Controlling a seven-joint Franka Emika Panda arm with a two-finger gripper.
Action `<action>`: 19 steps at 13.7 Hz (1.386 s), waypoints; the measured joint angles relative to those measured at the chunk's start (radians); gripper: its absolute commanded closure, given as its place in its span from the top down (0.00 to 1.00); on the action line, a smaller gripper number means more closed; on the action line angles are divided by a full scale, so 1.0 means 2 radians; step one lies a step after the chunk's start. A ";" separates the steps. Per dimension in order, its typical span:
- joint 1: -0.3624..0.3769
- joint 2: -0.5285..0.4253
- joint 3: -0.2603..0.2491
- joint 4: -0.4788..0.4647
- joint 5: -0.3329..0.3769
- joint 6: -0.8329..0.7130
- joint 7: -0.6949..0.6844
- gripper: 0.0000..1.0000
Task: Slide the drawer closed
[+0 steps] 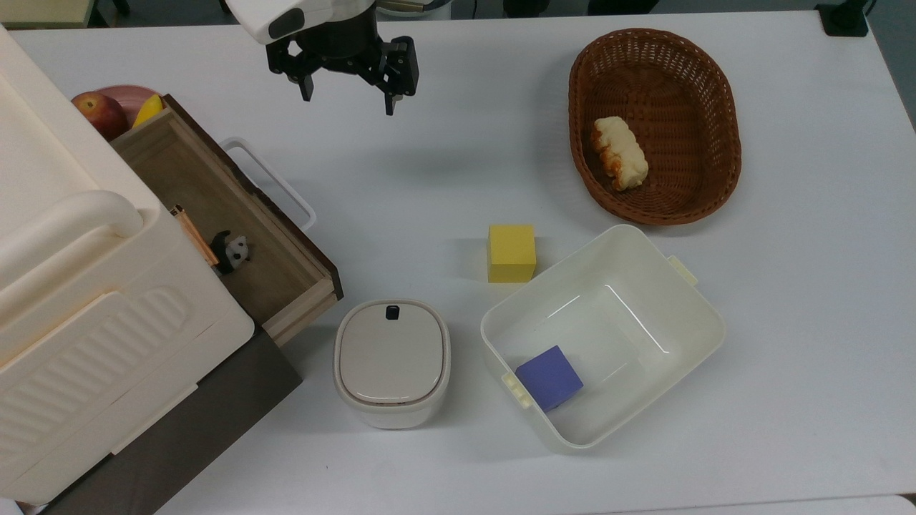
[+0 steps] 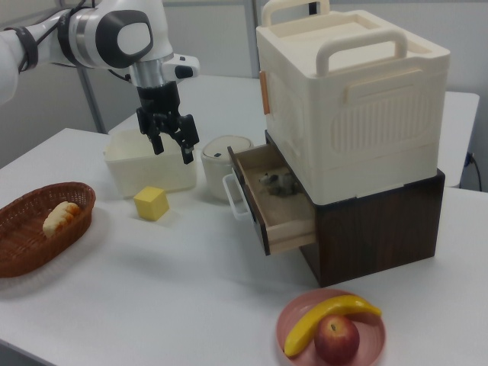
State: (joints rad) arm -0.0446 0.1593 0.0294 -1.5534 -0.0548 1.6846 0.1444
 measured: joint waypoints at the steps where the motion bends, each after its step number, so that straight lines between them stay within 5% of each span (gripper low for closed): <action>1: 0.000 0.000 0.000 0.000 0.000 0.000 0.000 1.00; 9: -0.004 0.000 -0.001 0.000 0.000 0.000 0.000 1.00; 12: -0.004 0.001 -0.001 -0.001 0.000 0.000 0.000 0.93; 15: -0.004 0.001 -0.001 -0.001 0.000 0.000 0.000 0.70; 19: -0.004 0.001 -0.001 -0.001 0.000 0.000 0.000 0.23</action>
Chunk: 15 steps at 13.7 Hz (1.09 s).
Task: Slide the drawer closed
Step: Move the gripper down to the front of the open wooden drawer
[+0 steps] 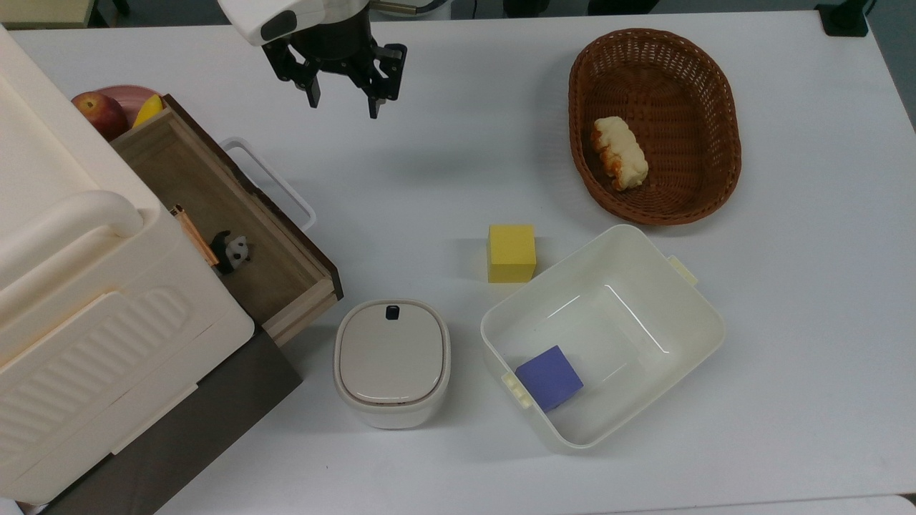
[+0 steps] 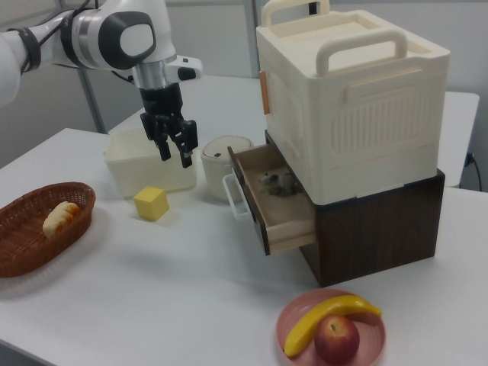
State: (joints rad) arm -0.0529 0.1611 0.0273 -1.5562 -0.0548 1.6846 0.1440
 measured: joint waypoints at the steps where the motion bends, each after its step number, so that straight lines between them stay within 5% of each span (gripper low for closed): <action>1: 0.000 0.000 0.000 0.000 0.000 0.000 0.000 0.21; 8: -0.003 0.006 -0.009 -0.024 0.003 -0.008 0.070 0.13; 15: -0.011 0.043 -0.033 -0.053 0.003 0.117 0.177 0.14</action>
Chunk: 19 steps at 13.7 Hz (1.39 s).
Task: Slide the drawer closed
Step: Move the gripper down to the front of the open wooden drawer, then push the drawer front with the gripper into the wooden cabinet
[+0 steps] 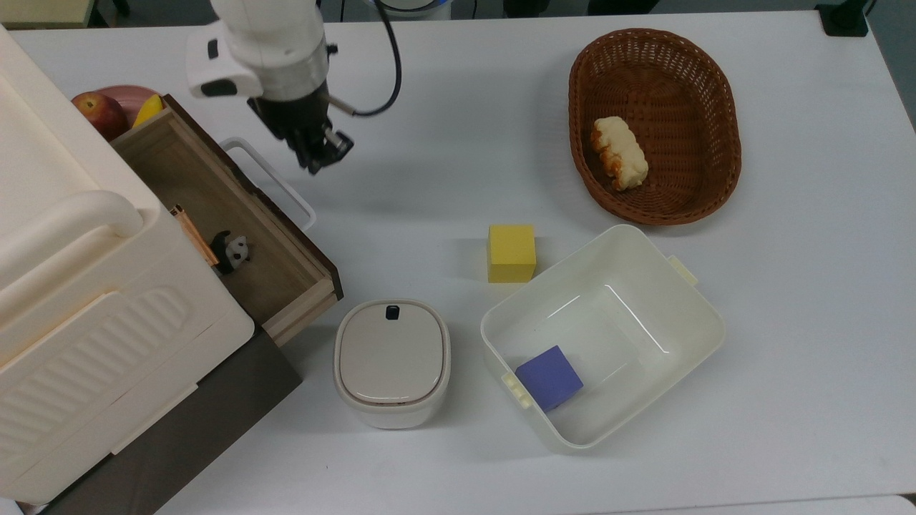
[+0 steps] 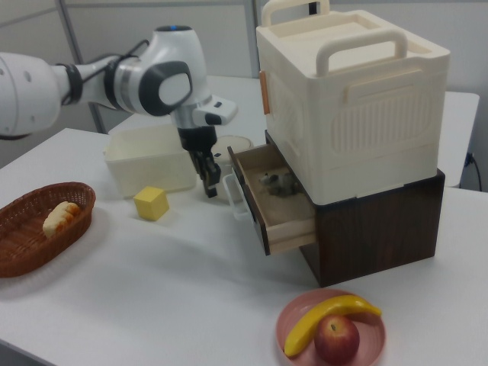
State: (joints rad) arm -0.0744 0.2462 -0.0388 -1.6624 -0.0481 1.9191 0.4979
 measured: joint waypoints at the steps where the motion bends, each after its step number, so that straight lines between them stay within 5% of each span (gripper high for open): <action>1: -0.001 0.009 -0.001 0.000 0.000 0.021 0.014 0.14; 9: -0.019 0.039 -0.005 0.014 0.000 0.111 0.072 0.16; 19: -0.030 0.080 -0.024 0.054 -0.004 0.151 0.054 0.25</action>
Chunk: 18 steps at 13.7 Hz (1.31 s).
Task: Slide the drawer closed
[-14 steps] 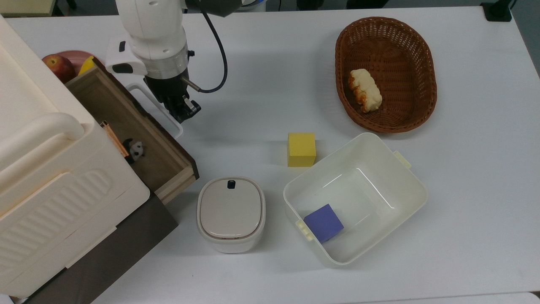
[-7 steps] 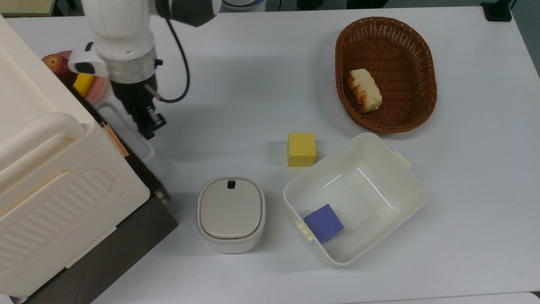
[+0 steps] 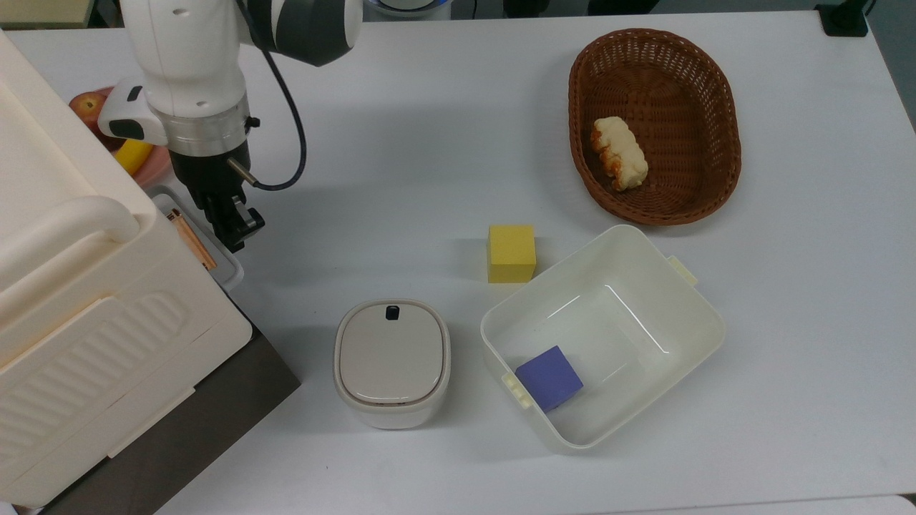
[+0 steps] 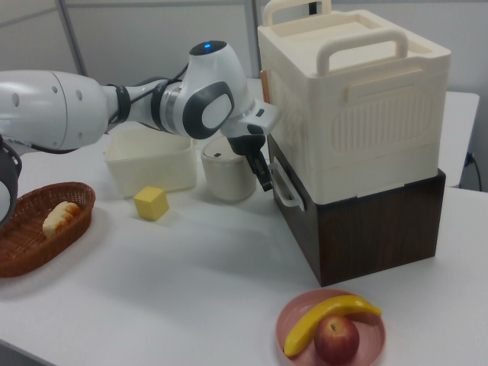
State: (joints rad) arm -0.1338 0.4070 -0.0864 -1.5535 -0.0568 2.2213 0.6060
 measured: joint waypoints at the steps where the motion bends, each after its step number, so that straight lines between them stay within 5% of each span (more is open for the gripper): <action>1: 0.004 0.000 0.000 0.002 -0.001 -0.016 -0.020 0.27; 4: 0.041 -0.005 0.002 0.012 -0.001 -0.111 -0.102 0.45; 7: 0.071 -0.021 0.002 0.013 -0.001 -0.140 -0.168 0.97; 10: 0.072 -0.054 0.003 0.013 -0.001 -0.144 -0.242 1.00; 18: 0.069 -0.087 0.003 0.013 0.007 -0.177 -0.261 1.00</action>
State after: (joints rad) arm 0.0051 0.2332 -0.0805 -1.5271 -0.0436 1.8673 0.0836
